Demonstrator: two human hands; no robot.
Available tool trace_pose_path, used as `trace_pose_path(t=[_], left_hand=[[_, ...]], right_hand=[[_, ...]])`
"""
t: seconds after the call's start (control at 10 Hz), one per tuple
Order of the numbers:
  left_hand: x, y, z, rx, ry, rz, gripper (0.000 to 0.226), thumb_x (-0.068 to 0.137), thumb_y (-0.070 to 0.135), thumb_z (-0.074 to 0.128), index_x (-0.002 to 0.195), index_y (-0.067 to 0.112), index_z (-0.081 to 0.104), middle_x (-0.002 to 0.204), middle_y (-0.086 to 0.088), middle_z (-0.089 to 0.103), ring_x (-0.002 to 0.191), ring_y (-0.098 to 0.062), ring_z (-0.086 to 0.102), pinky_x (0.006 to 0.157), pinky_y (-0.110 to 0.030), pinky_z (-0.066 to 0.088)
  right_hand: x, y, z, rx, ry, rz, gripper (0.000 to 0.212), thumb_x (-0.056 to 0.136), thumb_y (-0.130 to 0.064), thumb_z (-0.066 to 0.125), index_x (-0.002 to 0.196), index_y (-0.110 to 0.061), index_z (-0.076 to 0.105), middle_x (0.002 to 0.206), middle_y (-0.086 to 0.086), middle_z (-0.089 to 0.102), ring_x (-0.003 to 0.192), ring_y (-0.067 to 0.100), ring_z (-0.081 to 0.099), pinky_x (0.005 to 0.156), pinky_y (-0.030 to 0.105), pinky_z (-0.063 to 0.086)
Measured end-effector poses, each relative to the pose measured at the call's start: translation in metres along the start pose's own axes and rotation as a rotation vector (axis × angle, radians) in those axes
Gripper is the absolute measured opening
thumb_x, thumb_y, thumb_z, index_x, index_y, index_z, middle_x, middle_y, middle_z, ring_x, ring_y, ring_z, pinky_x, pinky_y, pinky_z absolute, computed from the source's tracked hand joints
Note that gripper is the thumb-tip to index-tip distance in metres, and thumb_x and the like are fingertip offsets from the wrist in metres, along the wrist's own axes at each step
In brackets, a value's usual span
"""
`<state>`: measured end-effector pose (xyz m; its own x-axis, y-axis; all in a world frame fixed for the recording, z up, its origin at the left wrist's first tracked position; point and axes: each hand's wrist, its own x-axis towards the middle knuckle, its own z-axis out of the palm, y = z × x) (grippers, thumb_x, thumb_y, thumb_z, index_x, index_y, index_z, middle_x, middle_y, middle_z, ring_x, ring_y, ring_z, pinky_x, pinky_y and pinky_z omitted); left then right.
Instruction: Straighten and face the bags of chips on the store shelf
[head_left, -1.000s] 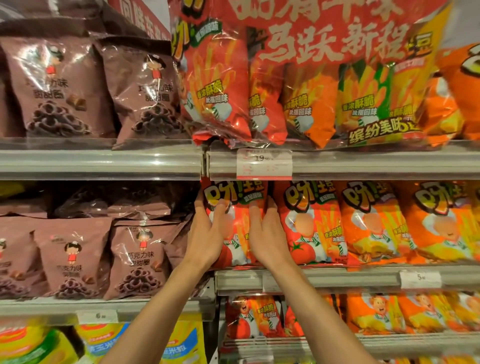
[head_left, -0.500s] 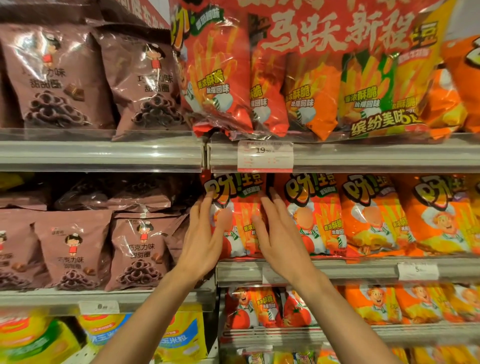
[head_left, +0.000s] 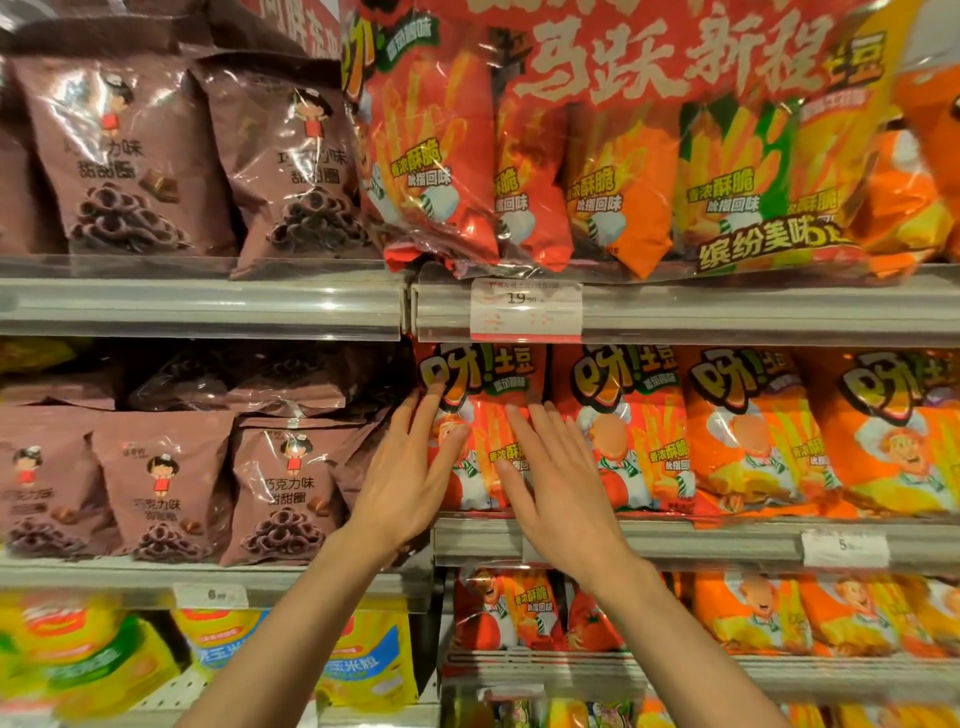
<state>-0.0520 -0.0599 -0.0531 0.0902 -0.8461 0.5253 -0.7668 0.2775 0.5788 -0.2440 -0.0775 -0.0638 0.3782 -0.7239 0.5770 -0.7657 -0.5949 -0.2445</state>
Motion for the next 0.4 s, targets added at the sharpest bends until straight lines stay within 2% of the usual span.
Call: trace_pose_path(t=[0.1, 0.2, 0.3, 0.4], left_hand=[[-0.007, 0.007, -0.009, 0.026, 0.066, -0.01, 0.063, 0.1, 0.057, 0.044, 0.155, 0.037, 0.022, 0.159, 0.003, 0.029, 0.142, -0.016, 0.038, 0.111, -0.037, 0.038], [-0.016, 0.016, -0.02, 0.085, 0.136, 0.004, 0.059, 0.099, 0.051, 0.051, 0.151, 0.029, 0.035, 0.147, 0.005, 0.042, 0.131, -0.011, 0.047, 0.105, -0.033, 0.043], [-0.027, 0.02, -0.031, 0.148, 0.152, 0.014, 0.043, 0.098, 0.045, 0.056, 0.138, 0.028, 0.051, 0.13, 0.006, 0.056, 0.116, -0.013, 0.058, 0.094, -0.035, 0.049], [-0.041, 0.024, -0.041, 0.12, 0.169, -0.001, 0.03, 0.097, 0.043, 0.058, 0.124, 0.031, 0.059, 0.115, 0.015, 0.063, 0.1, -0.005, 0.063, 0.085, -0.036, 0.053]], right_hand=[[-0.001, -0.001, -0.017, 0.189, -0.036, 0.047, 0.059, 0.103, -0.05, 0.038, 0.157, -0.031, 0.023, 0.164, -0.011, 0.014, 0.151, 0.006, 0.007, 0.121, 0.024, 0.002], [-0.003, 0.004, -0.04, 0.292, 0.034, 0.089, 0.049, 0.101, -0.046, 0.046, 0.147, -0.031, 0.039, 0.145, -0.017, 0.04, 0.128, -0.005, 0.033, 0.106, 0.021, 0.036], [-0.009, 0.013, -0.053, 0.301, 0.067, 0.123, 0.038, 0.1, -0.045, 0.048, 0.136, -0.034, 0.049, 0.123, -0.014, 0.056, 0.111, 0.002, 0.051, 0.09, 0.025, 0.046], [-0.024, 0.014, -0.061, 0.331, 0.069, 0.168, 0.032, 0.098, -0.045, 0.05, 0.128, -0.033, 0.056, 0.102, -0.017, 0.062, 0.092, -0.001, 0.059, 0.082, 0.031, 0.053]])
